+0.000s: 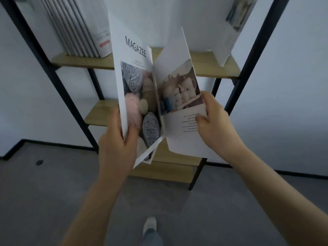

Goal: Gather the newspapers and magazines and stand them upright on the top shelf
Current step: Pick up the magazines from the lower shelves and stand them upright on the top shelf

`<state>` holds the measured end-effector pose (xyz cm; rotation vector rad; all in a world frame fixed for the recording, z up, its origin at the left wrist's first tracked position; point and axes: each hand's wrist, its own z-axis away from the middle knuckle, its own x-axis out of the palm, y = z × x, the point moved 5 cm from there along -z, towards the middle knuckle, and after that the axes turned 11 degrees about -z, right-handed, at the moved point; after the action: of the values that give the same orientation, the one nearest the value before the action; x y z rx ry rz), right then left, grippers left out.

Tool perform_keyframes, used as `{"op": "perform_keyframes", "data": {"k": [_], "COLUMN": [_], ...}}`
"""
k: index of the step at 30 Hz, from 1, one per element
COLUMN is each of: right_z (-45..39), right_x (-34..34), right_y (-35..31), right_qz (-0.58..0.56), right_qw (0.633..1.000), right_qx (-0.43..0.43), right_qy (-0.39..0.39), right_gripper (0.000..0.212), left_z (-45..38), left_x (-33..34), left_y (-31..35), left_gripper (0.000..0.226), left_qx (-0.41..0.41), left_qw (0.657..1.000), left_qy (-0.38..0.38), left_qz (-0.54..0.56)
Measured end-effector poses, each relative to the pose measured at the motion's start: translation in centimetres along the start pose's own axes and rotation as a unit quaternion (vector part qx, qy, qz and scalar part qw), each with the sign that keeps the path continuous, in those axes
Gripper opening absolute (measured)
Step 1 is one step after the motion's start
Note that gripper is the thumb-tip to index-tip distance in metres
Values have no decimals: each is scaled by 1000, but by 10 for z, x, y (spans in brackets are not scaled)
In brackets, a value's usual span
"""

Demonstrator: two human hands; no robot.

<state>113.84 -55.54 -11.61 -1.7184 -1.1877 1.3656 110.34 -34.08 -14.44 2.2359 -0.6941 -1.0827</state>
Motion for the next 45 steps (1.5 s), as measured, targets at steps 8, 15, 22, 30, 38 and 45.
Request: {"op": "perform_keyframes", "data": {"k": [8,15,22,30,38,45], "right_z": [-52,-105,-167,-226,-273,-306], "right_x": [-63,-91,-111,-117,-115,-122], "right_y": [-44,-40,-11,54,101,116], "right_qz": [-38,-72,-89,-125,-139,-192], "right_qw": [986,967,948,925,901,882], "right_qx": [-109,-129,-117,-42,5,17], "right_qy": [119,206,283,356,411,431], "right_gripper": [42,48,51,55,54,57], "left_z": [-68,-128,-196,-241,-282,-295], "left_x": [18,67,144,216,271,303], "left_y": [58,81,75,57,43,62], "left_gripper": [39,47,52,46,48,59], "left_qx": [82,141,148,146,98,185], "left_qw": [993,984,985,988,992,967], "left_qy": [65,72,43,17,-70,-167], "left_qz": [49,78,78,37,-40,51]}}
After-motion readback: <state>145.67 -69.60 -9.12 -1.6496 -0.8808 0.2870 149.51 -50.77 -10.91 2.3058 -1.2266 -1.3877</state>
